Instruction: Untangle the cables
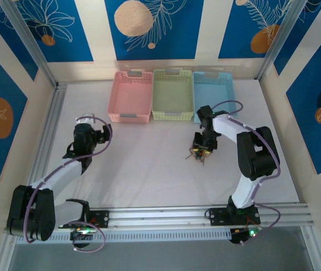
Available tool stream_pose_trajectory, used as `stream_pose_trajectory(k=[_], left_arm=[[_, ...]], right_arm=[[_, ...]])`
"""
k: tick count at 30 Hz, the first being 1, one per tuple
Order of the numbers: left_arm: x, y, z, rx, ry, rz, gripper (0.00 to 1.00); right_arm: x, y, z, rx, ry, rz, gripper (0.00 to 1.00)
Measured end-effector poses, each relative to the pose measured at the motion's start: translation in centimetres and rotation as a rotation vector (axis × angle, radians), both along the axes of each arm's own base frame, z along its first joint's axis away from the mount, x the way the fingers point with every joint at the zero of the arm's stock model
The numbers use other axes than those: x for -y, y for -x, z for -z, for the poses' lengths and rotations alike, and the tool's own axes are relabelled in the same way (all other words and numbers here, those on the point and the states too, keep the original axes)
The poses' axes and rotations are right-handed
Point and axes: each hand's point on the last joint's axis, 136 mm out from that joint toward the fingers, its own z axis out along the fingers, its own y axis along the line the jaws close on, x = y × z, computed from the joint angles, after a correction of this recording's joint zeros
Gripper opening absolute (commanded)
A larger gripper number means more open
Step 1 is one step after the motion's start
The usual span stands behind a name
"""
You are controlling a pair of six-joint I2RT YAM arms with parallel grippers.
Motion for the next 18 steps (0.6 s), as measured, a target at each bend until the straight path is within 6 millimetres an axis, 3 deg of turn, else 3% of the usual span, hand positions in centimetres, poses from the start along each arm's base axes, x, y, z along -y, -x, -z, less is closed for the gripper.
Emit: stream_pose_trajectory(k=[4, 10, 12, 15, 18], left_arm=[[0.1, 0.0, 0.1, -0.002, 0.002, 0.004, 1.00], [0.4, 0.0, 0.1, -0.003, 0.010, 0.020, 0.99], [0.5, 0.0, 0.1, -0.004, 0.013, 0.028, 0.99], [0.7, 0.0, 0.1, -0.004, 0.018, 0.038, 0.99], [1.1, 0.0, 0.1, -0.005, 0.028, 0.058, 0.97]], right_arm=[[-5.3, -0.8, -0.5, 0.019, -0.070, -0.131, 0.23], [-16.1, -2.1, -1.1, 0.050, -0.184, -0.338, 0.01], [-18.8, -2.4, -1.3, 0.066, -0.194, -0.393, 0.00], [-21.2, -2.6, -1.3, 0.072, -0.199, -0.435, 0.00], [-21.5, -3.1, -1.0, 0.061, -0.191, -0.443, 0.00]])
